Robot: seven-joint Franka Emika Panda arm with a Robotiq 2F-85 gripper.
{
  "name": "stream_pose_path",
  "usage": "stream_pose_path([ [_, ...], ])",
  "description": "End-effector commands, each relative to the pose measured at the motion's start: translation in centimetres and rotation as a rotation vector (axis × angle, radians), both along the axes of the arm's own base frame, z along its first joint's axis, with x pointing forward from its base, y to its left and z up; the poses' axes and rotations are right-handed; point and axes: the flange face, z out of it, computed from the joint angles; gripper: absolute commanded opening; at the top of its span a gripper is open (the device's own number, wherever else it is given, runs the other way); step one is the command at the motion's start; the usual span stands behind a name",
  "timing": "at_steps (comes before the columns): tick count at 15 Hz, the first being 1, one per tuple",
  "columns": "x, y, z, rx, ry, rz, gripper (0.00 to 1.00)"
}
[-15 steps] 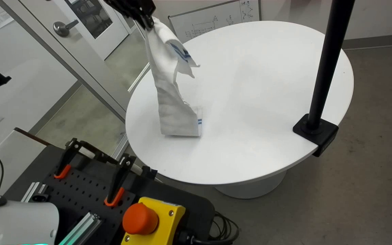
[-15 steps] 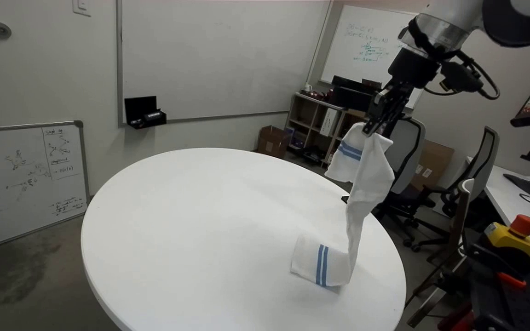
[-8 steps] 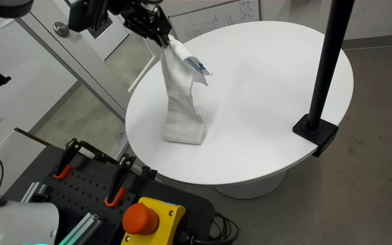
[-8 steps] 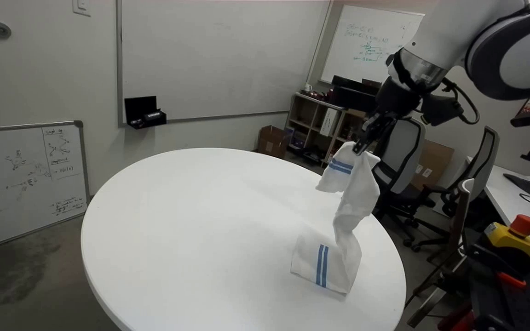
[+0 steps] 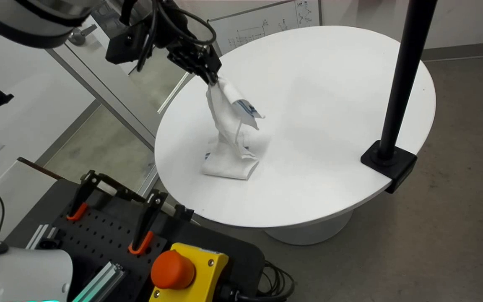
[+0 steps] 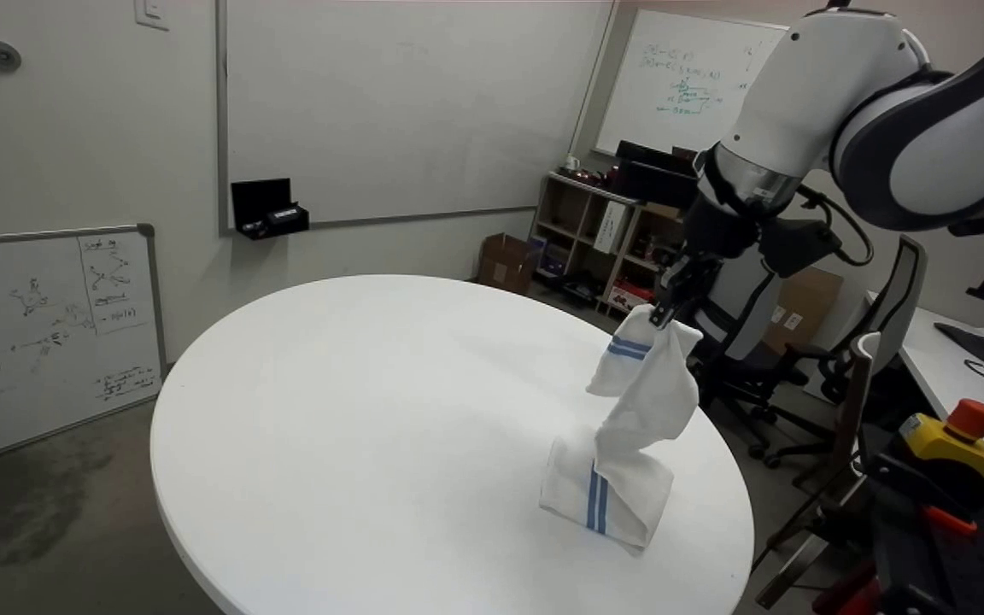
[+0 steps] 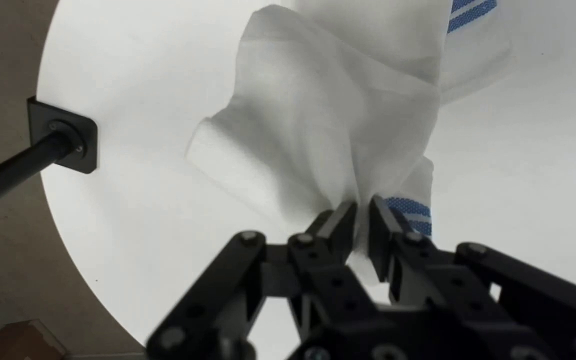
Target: Take the white cloth off the black pole, put it down, pick it back up and put it on the black pole again
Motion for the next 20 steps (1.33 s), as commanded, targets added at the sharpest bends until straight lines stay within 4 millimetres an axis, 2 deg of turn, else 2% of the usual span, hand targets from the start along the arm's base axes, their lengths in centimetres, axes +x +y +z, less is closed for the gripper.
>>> stream_pose_path([
  [1,1.7,-0.1,-1.8,-0.003,-0.007,-0.025,0.36],
  [2,2.0,-0.1,-2.0,-0.003,-0.009,-0.032,0.37],
  [6,3.3,0.2,-1.7,0.002,-0.027,-0.041,0.66],
  [10,3.8,0.6,-0.6,0.013,-0.046,-0.037,0.95],
  [11,3.6,0.9,-0.3,0.023,-0.044,-0.039,0.99],
  [16,3.3,2.8,-0.1,0.110,-0.006,-0.064,1.00],
  [20,3.7,2.1,0.3,0.156,0.018,-0.109,1.00],
])
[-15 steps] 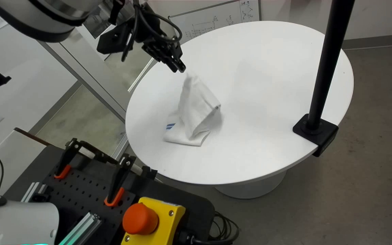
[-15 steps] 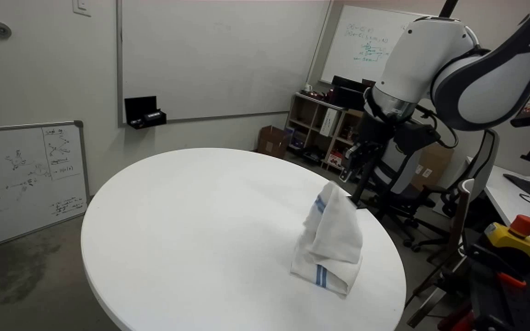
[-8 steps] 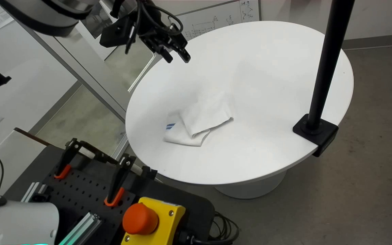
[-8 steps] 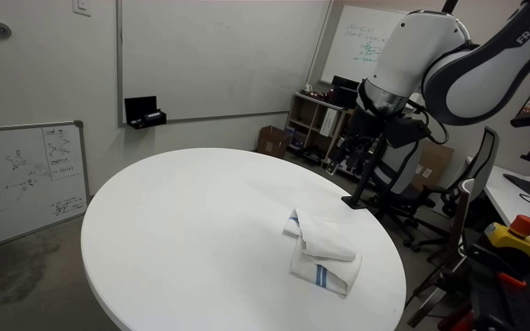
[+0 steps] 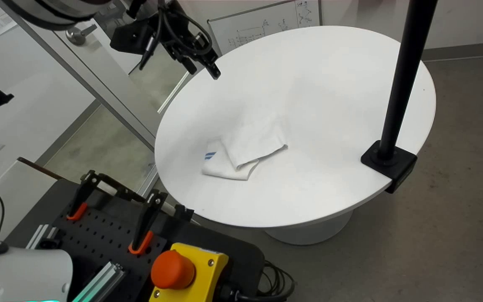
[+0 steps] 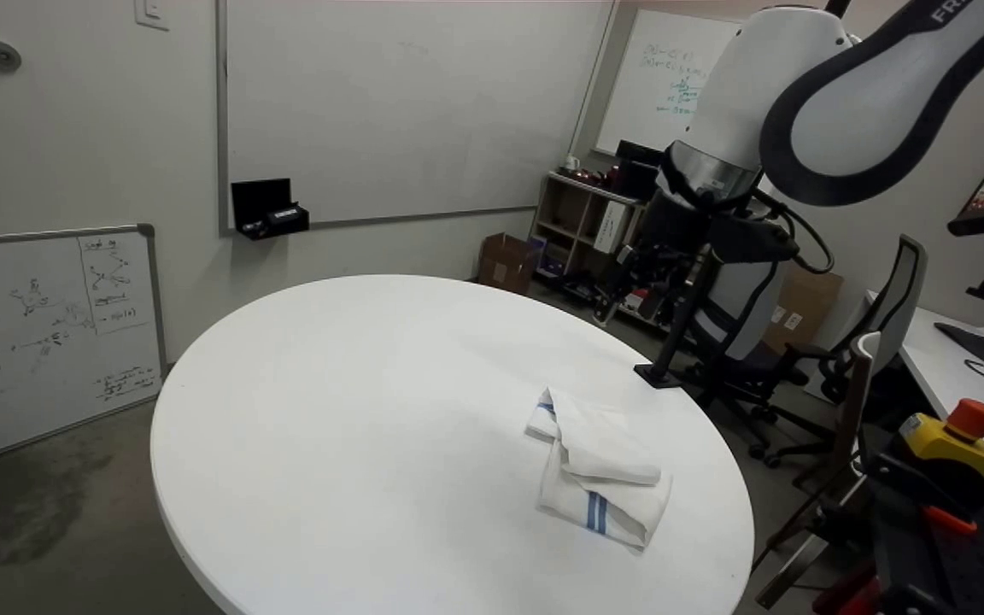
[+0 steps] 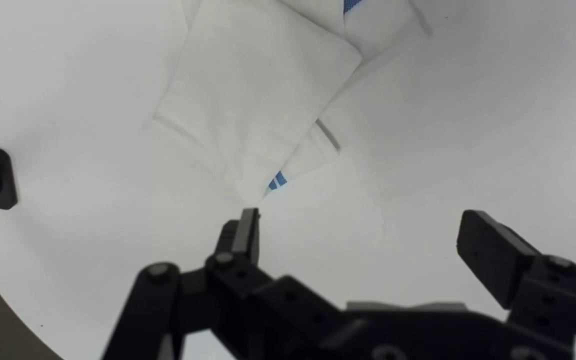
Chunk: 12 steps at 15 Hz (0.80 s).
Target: Take the white cloth off the black pole, put it down, pick it back up and put it on the black pole again
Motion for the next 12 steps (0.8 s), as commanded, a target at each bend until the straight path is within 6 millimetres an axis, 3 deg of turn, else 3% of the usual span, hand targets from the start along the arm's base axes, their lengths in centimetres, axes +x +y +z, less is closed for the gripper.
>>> stream_pose_path([
  [1,-0.1,-0.5,1.1,0.027,0.030,-0.006,1.00],
  [2,0.0,-0.4,0.3,0.017,0.015,-0.012,1.00],
  [9,-0.2,-1.1,0.6,0.014,0.029,-0.009,1.00],
  [12,-0.4,-0.8,-1.5,0.014,0.090,0.024,1.00],
])
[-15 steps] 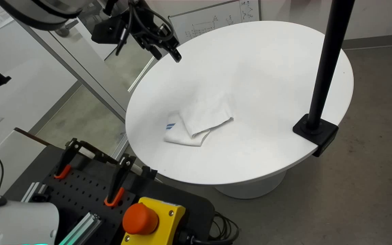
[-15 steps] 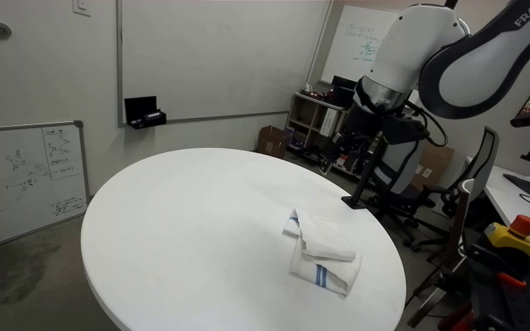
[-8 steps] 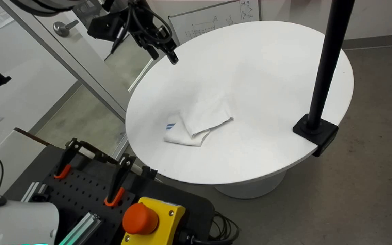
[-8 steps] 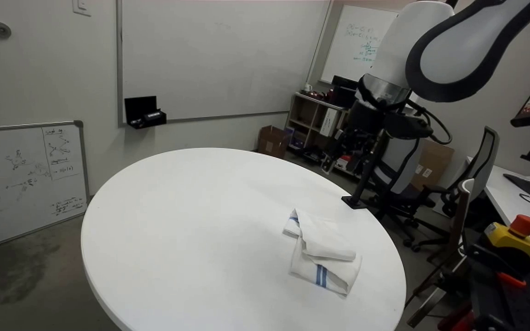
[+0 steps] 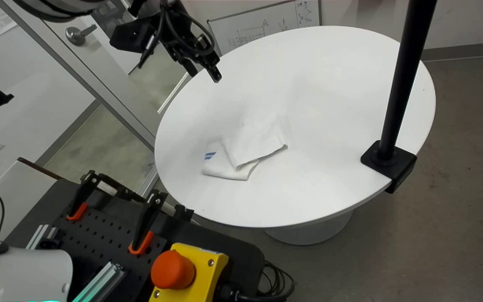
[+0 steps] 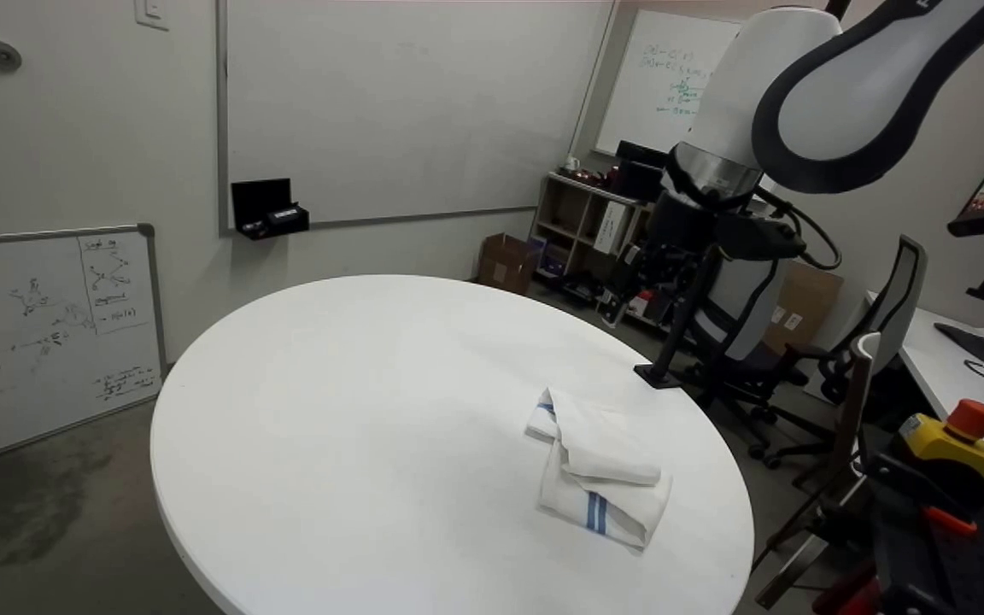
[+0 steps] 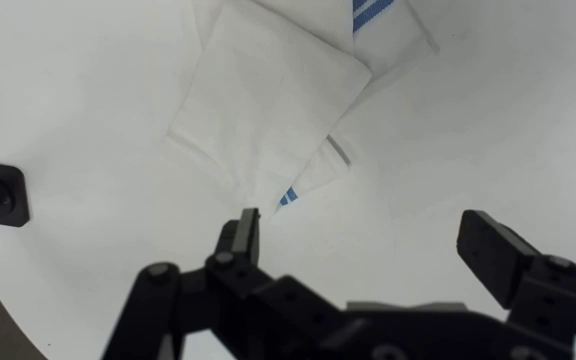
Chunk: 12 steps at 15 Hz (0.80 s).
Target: Take the white cloth off the black pole, put it down, pick it back up and put it on the black pole again
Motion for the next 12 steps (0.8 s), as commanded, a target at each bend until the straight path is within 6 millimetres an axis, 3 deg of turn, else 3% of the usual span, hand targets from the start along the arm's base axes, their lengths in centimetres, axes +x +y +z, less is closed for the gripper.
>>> stream_pose_path([
  [1,0.0,0.5,-2.2,0.006,0.065,0.046,1.00],
  [7,0.2,1.9,-6.0,-0.006,0.135,0.079,1.00],
  [12,0.2,1.7,-9.5,-0.027,0.207,0.074,1.00],
])
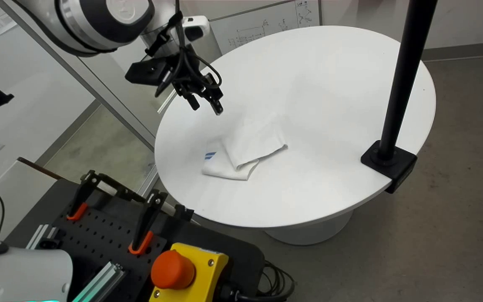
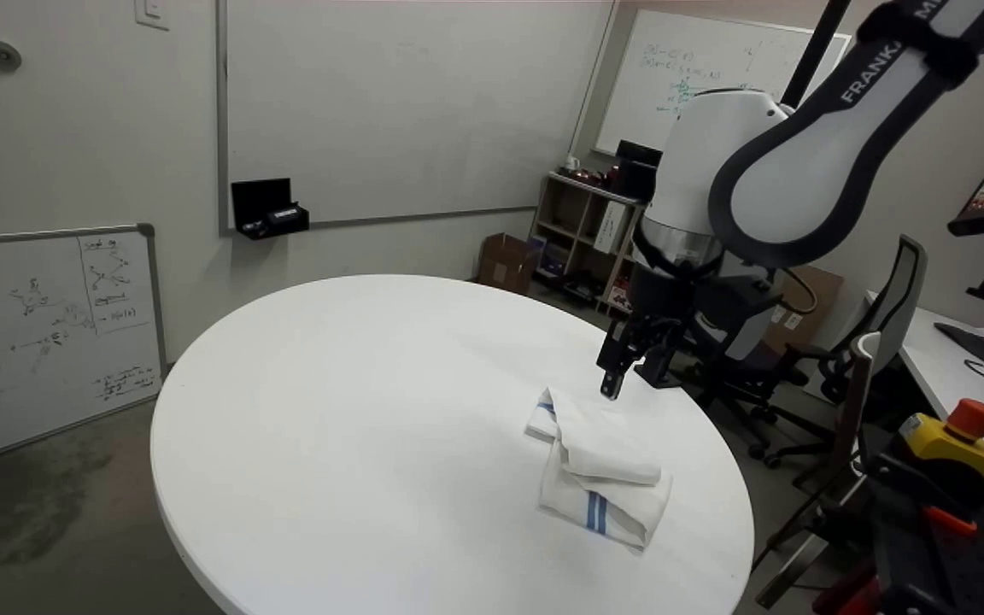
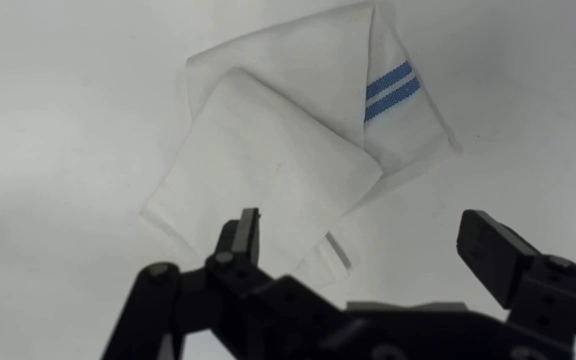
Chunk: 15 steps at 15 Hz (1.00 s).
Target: Take the white cloth off the black pole, put it down, pick it back up and put it on the black pole again
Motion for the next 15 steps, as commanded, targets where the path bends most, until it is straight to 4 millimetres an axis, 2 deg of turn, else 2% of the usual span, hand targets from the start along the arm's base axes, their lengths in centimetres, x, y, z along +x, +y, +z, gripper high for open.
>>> stream_pose_path([
  [1,0.9,-0.2,-2.8,-0.025,0.052,-0.007,1.00],
  [5,1.6,-0.3,-5.4,-0.043,0.067,-0.008,1.00],
  [15,3.7,0.2,-10.4,-0.091,0.082,0.015,0.99],
])
